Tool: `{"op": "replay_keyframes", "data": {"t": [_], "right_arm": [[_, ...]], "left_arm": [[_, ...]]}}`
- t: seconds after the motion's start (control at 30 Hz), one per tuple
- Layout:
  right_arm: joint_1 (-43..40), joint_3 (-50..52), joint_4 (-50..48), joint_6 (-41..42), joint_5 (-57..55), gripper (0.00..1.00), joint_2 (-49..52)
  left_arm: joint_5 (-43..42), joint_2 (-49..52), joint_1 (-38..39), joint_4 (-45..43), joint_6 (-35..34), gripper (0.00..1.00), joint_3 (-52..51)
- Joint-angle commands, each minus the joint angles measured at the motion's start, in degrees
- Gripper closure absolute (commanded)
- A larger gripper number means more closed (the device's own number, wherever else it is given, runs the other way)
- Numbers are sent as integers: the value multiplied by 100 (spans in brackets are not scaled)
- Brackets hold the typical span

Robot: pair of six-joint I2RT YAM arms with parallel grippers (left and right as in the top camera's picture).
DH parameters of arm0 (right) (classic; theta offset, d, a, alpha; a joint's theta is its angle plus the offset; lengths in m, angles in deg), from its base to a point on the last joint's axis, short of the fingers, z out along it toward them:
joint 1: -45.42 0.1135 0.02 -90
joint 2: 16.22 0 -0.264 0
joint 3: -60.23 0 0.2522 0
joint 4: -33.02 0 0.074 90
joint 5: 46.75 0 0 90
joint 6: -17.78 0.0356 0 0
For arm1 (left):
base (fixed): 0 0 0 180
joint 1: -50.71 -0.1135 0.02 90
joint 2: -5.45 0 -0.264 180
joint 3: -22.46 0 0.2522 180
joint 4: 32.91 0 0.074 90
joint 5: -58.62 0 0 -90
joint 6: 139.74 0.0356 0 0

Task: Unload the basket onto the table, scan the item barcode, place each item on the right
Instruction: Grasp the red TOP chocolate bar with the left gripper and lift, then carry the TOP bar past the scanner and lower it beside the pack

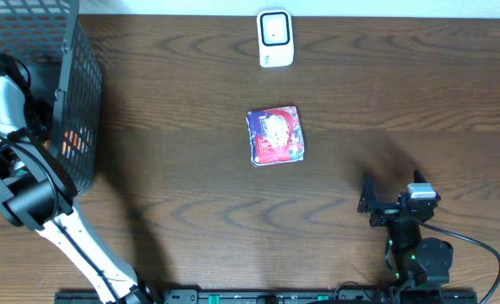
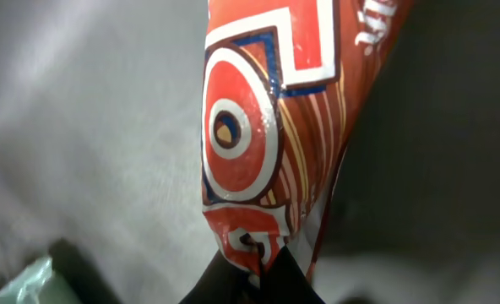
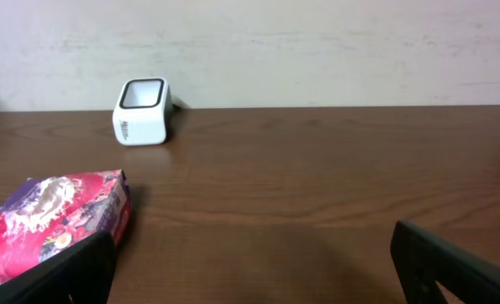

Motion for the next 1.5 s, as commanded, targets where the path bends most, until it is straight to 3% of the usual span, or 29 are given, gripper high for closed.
{"op": "replay_keyframes", "data": {"t": [0.0, 0.2, 0.37, 0.7, 0.83, 1.07, 1.47], "right_arm": [[-33, 13, 20, 37, -7, 1, -24], [-33, 11, 20, 37, -7, 1, -24], [-33, 11, 20, 37, -7, 1, -24], [-33, 11, 20, 35, -7, 1, -24], [-33, 11, 20, 37, -7, 1, -24], [-33, 11, 20, 37, -7, 1, -24], [-33, 11, 20, 37, -7, 1, -24]], "left_arm": [[-39, -358, -13, 79, -144, 93, -44], [-42, -1440, -7, -260, -662, 93, -44], [-334, -2391, 24, -636, -695, 93, -44], [-3303, -3762, 509, -1368, -793, 93, -44], [-3709, -3897, 1167, -1467, -1180, 93, -44], [-3696, -3716, 2973, -1377, -769, 93, -57], [-2109, -2570, 5641, -1143, -887, 93, -57]]}}
